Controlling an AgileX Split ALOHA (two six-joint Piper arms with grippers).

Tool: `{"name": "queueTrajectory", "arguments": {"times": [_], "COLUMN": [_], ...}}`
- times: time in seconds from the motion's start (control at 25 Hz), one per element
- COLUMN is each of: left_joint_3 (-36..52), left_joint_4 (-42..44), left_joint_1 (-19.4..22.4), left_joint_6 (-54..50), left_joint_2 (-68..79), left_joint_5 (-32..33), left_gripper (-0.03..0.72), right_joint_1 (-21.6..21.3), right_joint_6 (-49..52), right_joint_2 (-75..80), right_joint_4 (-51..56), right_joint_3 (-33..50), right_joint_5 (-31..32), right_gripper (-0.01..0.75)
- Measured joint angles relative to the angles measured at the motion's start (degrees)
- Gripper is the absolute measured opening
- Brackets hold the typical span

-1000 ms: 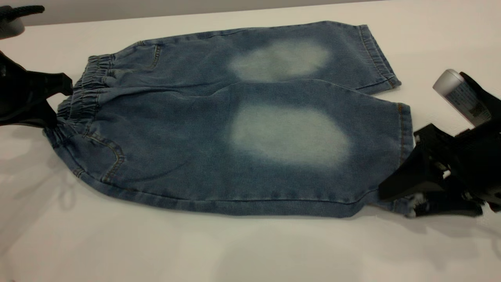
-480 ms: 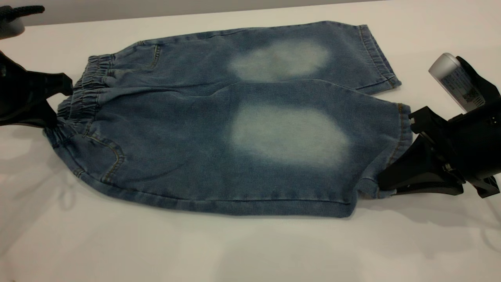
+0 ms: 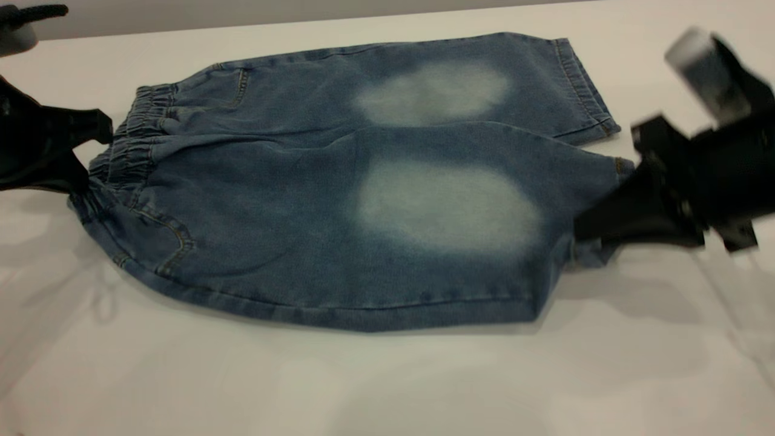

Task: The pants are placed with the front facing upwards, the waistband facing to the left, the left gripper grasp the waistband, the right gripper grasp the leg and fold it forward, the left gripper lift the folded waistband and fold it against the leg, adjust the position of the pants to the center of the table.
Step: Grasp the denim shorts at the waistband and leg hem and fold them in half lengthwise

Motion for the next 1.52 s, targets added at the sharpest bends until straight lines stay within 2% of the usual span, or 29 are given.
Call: {"name": "queueTrajectory", "arguments": {"times": [0.36, 0.72, 0.92, 1.16, 1.52], "left_joint_3": [-4.44, -8.5, -10.36, -13.93, -19.57], "left_joint_4": [1.49, 1.29, 1.29, 1.35, 1.68], "left_joint_1": [0.0, -0.24, -1.7, -3.0, -3.76], "left_joint_6": [0.0, 0.0, 0.0, 0.0, 1.09], "left_joint_2": [-1.77, -1.77, -1.81, -1.81, -1.61], "left_joint_5": [-0.44, -0.94, -2.89, -3.1, -3.37], "left_gripper": [0.037, 0.037, 0.037, 0.037, 0.037], "right_joint_1": [0.0, 0.0, 0.0, 0.0, 0.0], "right_joint_6": [0.07, 6.46, 11.78, 18.67, 20.17], "right_joint_2": [-2.58, -3.67, -6.45, -7.3, -5.44], "right_joint_4": [-2.58, -6.74, -12.39, -19.92, -24.41], "right_joint_3": [-8.96, -18.47, -22.61, -27.62, -33.47], "right_joint_5": [-0.06, -1.72, -5.26, -5.97, -6.53], "right_gripper": [0.014, 0.014, 0.014, 0.014, 0.014]}}
